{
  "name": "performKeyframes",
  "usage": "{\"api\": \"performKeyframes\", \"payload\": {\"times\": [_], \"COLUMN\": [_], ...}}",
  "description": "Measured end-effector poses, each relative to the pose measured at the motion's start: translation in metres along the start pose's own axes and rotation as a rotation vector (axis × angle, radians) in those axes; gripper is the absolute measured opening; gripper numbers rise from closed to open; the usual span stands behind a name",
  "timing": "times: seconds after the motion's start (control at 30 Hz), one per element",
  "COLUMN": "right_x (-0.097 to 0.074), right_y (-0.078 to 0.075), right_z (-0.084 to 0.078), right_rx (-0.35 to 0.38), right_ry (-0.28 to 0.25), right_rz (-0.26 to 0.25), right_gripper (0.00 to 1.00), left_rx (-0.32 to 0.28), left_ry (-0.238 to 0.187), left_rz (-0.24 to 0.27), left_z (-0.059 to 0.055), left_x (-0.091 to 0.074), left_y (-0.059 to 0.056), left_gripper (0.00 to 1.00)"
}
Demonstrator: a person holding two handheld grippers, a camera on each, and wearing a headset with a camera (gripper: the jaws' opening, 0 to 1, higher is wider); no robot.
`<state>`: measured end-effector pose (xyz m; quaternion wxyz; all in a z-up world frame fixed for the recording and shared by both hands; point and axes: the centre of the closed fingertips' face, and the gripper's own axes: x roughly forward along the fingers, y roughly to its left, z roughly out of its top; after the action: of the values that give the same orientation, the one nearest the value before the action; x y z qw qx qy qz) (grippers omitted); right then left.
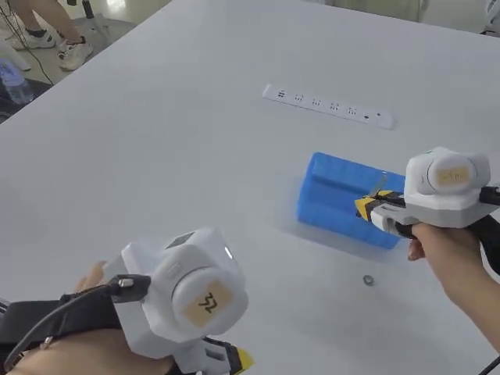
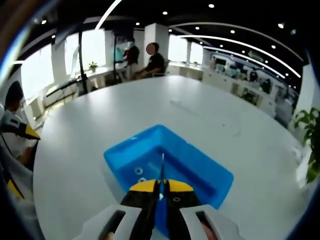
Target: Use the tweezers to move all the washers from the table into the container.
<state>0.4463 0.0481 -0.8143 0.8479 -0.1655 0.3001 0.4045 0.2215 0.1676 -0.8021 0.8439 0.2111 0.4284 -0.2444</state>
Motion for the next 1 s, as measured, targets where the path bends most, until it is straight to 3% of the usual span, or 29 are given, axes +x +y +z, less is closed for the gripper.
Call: {"api": "performKeyframes", "payload": {"times": [0.03,0.1,0.13,0.17,0.23,0.27,0.3,0.33,0.37,0.43,0.77,0.87,1.0], "right_x": [0.000,-0.002,-0.002,-0.002,-0.004,-0.004,-0.004,-0.003,-0.003,-0.003,-0.003,-0.005,-0.012], "right_y": [0.000,-0.001,0.000,0.000,0.000,0.001,0.002,0.001,0.002,0.002,0.002,0.002,-0.001], "right_z": [0.000,-0.002,-0.002,-0.002,-0.003,-0.003,-0.003,-0.003,-0.003,-0.003,-0.002,0.000,0.005], "right_rx": [0.005,0.016,0.022,0.026,0.024,0.015,0.011,0.009,0.007,0.002,0.002,0.001,0.010], "right_ry": [0.000,-0.004,-0.008,-0.011,-0.012,-0.009,-0.007,-0.005,-0.004,-0.002,0.005,-0.001,-0.017], "right_rz": [0.000,-0.002,-0.002,-0.005,-0.007,-0.007,-0.006,-0.004,-0.003,-0.002,0.004,0.003,-0.004], "right_gripper": [0.03,0.03,0.03,0.03,0.03,0.03,0.03,0.03,0.03,0.03,0.03,0.03,0.03], "left_rx": [0.000,-0.047,-0.039,0.005,0.029,0.026,-0.018,-0.061,-0.063,-0.060,-0.089,-0.099,-0.095], "left_ry": [-0.001,-0.017,-0.012,-0.019,-0.095,-0.098,-0.089,-0.098,-0.103,-0.100,-0.119,-0.140,-0.134], "left_rz": [0.002,0.098,0.128,0.123,0.154,0.137,0.078,0.077,0.053,0.066,0.025,0.017,0.017], "left_z": [0.001,0.006,0.006,0.007,0.016,0.016,0.015,0.016,0.018,0.016,0.018,0.021,0.021], "left_x": [0.001,0.005,0.006,0.005,0.003,0.003,0.003,0.003,0.002,0.001,-0.006,-0.008,-0.008], "left_y": [0.000,0.011,0.015,0.014,0.018,0.015,0.006,0.007,0.004,0.007,0.001,-0.001,-0.002], "left_gripper": [0.92,0.93,0.92,0.86,0.77,0.73,0.75,0.80,0.82,0.83,0.99,0.99,0.99]}}
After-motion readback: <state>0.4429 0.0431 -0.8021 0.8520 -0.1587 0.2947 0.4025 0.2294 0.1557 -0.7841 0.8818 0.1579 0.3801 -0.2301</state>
